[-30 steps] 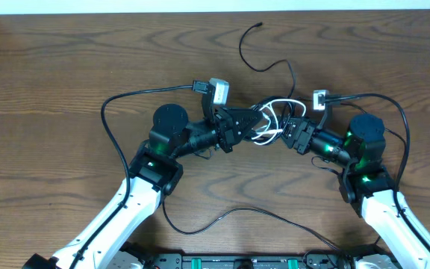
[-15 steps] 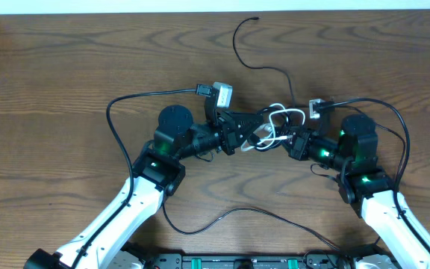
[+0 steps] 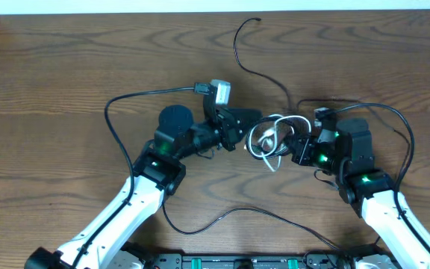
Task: Untangle cables
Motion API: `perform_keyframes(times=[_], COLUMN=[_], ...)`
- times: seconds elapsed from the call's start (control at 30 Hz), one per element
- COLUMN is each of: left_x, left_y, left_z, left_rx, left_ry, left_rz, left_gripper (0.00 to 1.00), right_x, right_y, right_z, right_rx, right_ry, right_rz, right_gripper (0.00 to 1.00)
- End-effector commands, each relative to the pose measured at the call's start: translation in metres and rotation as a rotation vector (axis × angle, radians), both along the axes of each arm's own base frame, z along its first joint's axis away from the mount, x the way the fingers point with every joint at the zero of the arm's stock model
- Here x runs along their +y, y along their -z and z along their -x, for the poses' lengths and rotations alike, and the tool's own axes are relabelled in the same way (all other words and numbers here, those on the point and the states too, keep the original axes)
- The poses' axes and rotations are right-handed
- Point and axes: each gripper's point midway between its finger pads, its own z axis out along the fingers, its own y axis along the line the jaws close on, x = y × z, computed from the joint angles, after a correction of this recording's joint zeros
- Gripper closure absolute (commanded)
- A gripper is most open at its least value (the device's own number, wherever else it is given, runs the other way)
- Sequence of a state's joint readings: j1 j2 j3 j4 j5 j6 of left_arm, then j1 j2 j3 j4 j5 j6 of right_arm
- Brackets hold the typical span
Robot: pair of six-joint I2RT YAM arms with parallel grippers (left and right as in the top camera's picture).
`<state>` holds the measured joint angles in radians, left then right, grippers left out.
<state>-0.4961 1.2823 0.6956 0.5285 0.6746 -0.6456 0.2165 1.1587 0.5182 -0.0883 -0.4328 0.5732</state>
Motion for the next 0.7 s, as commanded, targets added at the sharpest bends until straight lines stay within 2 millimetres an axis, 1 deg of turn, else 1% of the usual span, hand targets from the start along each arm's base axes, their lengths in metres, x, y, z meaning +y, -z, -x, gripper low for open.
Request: perform_keyframes(times=[0.0, 0.23, 0.37, 0.43, 0.5, 0.53, 0.57, 0.63, 0.67], left_x=[0.006, 0.012, 0.013, 0.014, 0.016, 0.017, 0.017, 0.018, 0.018], left_y=[-0.019, -0.017, -0.002, 0.009, 0.022, 0.029, 0.031, 0.035, 0.035], left_z=[-0.007, -0.012, -0.01, -0.008, -0.005, -0.004, -0.003, -0.002, -0.002], left_rx=[-0.069, -0.058, -0.038, -0.031, -0.008, 0.006, 0.009, -0.002, -0.005], left_ry=[-0.04, -0.06, -0.053, -0.045, -0.035, -0.03, -0.028, -0.021, -0.021], left_rz=[0.01, 0.004, -0.048, -0.094, -0.14, -0.164, -0.173, -0.192, -0.194], left_gripper=[0.93, 0.93, 0.93, 0.92, 0.92, 0.92, 0.92, 0.92, 0.92], right_x=[-0.016, -0.016, -0.012, -0.004, 0.008, 0.018, 0.02, 0.029, 0.031], right_y=[0.01, 0.011, 0.007, -0.003, -0.022, -0.04, -0.046, -0.07, -0.076], right_z=[-0.005, -0.005, -0.005, -0.008, -0.014, -0.018, -0.018, -0.02, -0.019], right_rx=[-0.008, -0.01, -0.007, -0.032, -0.088, -0.146, -0.165, -0.271, -0.317], right_ry=[0.061, 0.052, 0.055, 0.036, -0.003, -0.039, -0.053, -0.135, -0.169], right_rz=[0.078, 0.088, 0.051, -0.006, -0.084, -0.151, -0.166, -0.214, -0.21], right_gripper=[0.99, 0.99, 0.99, 0.99, 0.99, 0.99, 0.99, 0.99, 0.99])
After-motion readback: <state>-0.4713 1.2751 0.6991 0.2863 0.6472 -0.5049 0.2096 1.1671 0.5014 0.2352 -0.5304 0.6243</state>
